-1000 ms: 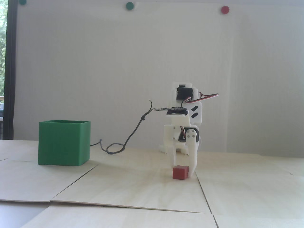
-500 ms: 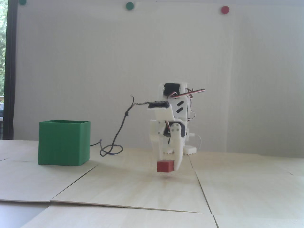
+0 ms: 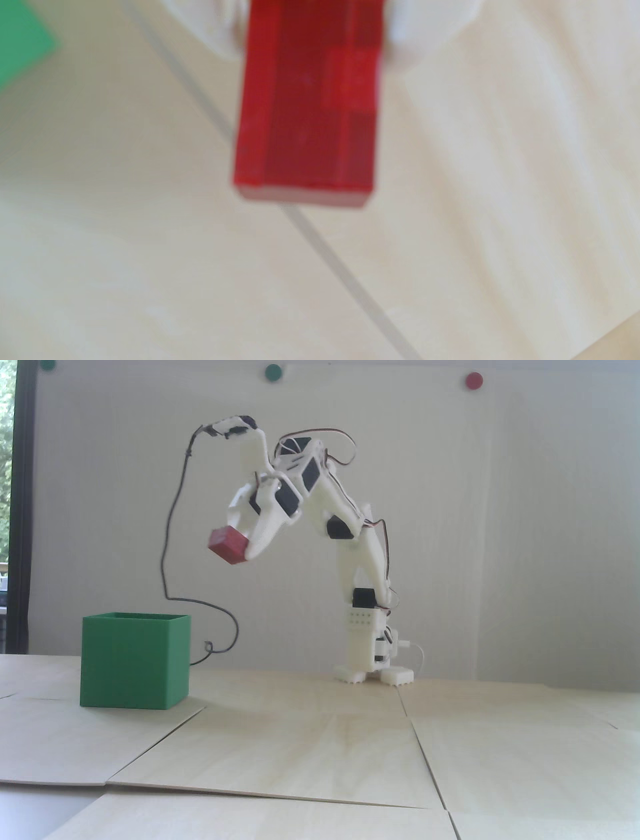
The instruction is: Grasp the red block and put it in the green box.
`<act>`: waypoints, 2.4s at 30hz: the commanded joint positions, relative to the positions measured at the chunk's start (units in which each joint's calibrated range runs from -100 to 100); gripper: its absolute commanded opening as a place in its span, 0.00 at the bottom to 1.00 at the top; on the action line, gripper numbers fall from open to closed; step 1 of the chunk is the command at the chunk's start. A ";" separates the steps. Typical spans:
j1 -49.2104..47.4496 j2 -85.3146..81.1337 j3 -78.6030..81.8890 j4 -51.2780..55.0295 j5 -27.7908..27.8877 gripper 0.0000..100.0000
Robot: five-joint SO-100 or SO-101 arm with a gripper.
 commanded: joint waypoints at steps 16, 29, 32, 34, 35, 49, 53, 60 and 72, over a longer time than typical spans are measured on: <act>18.12 -13.02 16.92 -26.65 0.47 0.02; 17.48 -15.23 28.10 -27.07 -0.10 0.02; 17.48 -17.44 30.67 -27.07 -0.10 0.02; 17.48 -19.18 32.36 -27.07 -0.10 0.02; 17.40 -20.13 33.16 -27.07 -0.10 0.02; 17.07 -25.97 39.99 -27.07 -0.10 0.11; 17.15 -25.89 39.99 -27.07 0.11 0.16; 16.99 -25.81 40.08 -27.07 0.32 0.16; 15.39 -27.15 40.17 -22.61 -0.05 0.01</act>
